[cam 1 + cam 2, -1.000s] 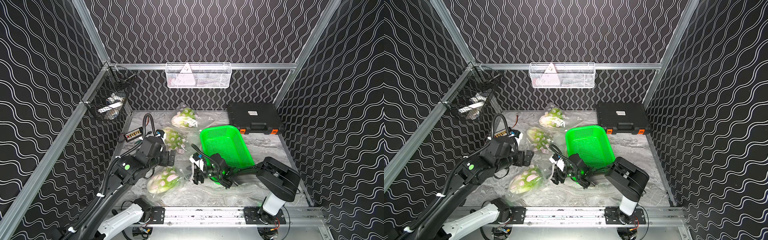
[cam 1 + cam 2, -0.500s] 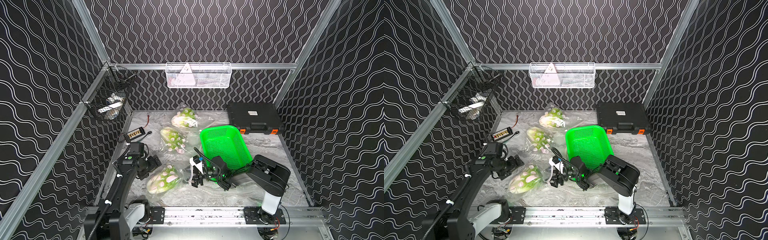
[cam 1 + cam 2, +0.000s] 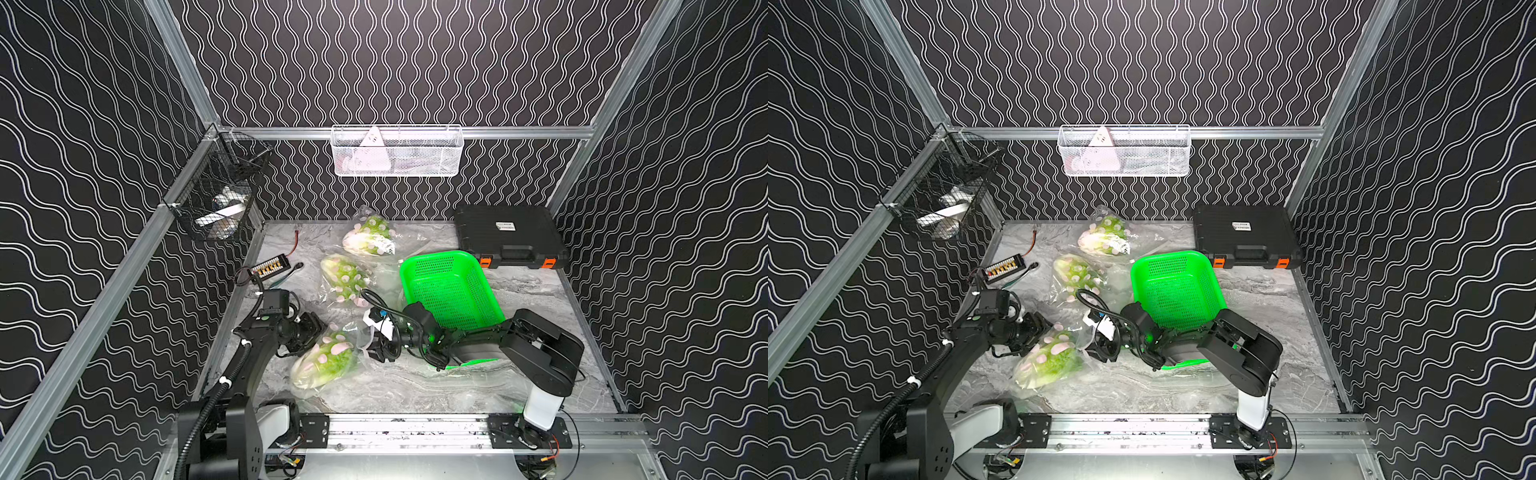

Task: Open the zip-top bag and take out the chinese cabbages
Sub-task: Pick up the Chinese cabbage from the zipper food storage bag.

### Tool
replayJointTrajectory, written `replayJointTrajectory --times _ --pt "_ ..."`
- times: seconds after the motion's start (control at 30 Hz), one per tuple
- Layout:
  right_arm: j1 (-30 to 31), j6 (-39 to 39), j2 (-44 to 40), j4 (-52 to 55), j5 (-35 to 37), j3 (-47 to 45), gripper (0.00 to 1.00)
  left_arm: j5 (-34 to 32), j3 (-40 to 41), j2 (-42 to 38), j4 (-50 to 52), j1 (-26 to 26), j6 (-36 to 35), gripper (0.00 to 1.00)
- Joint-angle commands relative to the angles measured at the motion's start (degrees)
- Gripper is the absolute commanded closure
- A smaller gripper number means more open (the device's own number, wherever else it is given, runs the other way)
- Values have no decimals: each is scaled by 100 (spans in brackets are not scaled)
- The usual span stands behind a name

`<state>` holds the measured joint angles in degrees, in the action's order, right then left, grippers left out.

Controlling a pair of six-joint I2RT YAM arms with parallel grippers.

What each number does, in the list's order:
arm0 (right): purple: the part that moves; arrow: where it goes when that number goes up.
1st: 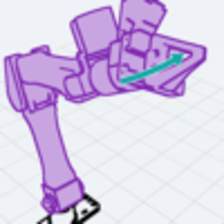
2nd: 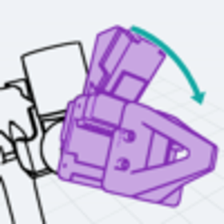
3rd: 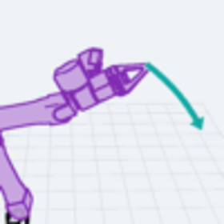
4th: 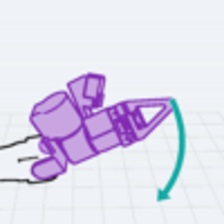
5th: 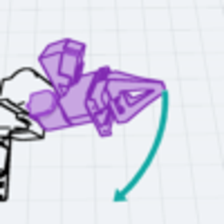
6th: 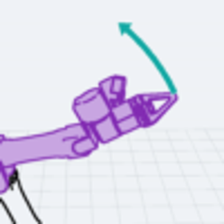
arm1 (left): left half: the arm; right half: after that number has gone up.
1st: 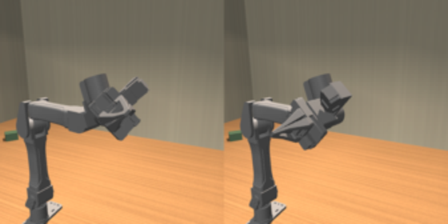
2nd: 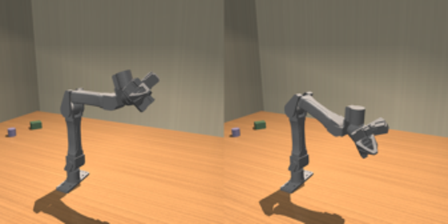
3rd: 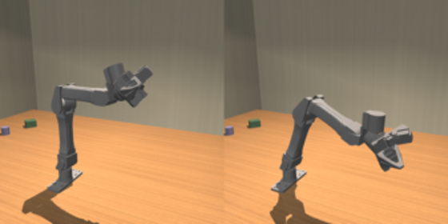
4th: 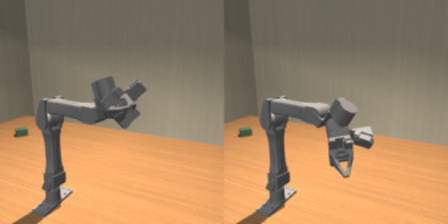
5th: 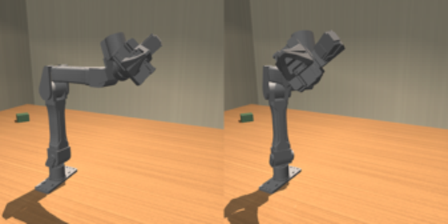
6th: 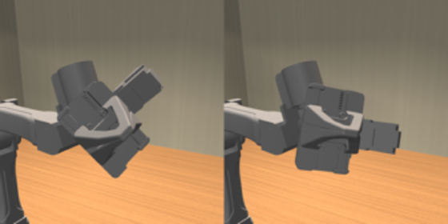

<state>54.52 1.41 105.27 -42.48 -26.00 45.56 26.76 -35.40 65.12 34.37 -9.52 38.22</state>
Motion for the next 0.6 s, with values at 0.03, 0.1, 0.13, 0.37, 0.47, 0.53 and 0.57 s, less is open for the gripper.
replayJointTrajectory --times 0.03,0.1,0.13,0.37,0.47,0.53,0.57 --pt "-216 -213 160 3 236 140 52 11 -6 -24 -203 -26 66 32" --pt "-277 -244 164 9 191 165 56 -47 -17 -69 -185 -30 58 32" --pt "-303 -246 148 20 141 164 57 -62 -33 -91 -194 -24 51 32" --pt "-389 48 35 279 334 243 59 -81 -200 -262 -106 -24 87 29" --pt "-439 154 175 367 421 419 63 -106 -364 -423 150 -24 82 23" --pt "-489 147 301 286 457 487 68 -185 -513 -599 420 -25 47 19" --pt "-503 142 344 209 435 489 70 -220 -585 -671 583 -25 9 18"
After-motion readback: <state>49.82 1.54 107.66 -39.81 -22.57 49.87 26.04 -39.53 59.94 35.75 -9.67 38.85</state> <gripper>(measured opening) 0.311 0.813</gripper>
